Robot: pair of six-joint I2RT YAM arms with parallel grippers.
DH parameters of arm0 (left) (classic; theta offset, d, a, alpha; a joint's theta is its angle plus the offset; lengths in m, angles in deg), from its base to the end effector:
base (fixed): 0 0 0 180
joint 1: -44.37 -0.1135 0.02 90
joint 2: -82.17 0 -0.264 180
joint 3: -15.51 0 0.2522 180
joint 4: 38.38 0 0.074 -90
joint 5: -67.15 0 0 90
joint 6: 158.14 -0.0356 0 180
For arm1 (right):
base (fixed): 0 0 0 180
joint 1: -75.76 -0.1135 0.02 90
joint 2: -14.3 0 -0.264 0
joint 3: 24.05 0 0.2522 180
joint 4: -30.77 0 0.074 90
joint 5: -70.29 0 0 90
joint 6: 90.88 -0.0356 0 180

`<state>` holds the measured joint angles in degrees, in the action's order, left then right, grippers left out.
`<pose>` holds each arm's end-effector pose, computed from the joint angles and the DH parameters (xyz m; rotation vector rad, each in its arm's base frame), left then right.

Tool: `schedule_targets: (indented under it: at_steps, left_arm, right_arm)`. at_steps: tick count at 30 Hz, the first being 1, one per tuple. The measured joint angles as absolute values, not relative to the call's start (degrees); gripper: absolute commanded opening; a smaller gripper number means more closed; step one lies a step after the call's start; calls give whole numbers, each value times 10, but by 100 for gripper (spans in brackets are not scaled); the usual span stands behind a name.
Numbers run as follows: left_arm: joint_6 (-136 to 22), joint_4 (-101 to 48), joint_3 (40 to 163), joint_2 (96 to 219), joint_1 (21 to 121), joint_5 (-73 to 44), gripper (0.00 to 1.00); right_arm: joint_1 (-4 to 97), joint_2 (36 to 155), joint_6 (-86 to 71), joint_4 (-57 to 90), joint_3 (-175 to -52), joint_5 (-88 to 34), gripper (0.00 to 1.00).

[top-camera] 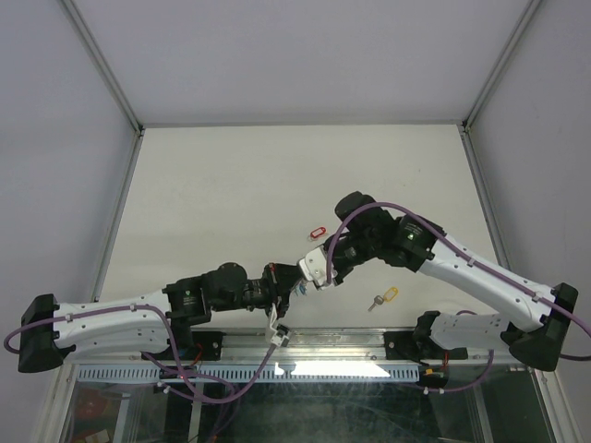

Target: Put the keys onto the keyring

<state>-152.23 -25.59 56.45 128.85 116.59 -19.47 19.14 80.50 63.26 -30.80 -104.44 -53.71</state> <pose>0.0571 -0.1851 0.2455 1.8620 0.3494 0.0853 0.1089 0.2014 0.3407 -2.1272 0.8950 0.6405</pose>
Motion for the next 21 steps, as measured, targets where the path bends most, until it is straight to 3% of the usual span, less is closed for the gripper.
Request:
schedule_targets:
  at_steps: [21]
  left_arm:
    - [-1590,-233,565,1287,1190,-216,0]
  right_arm:
    - [192,800,633,-326,-1047,-522,0]
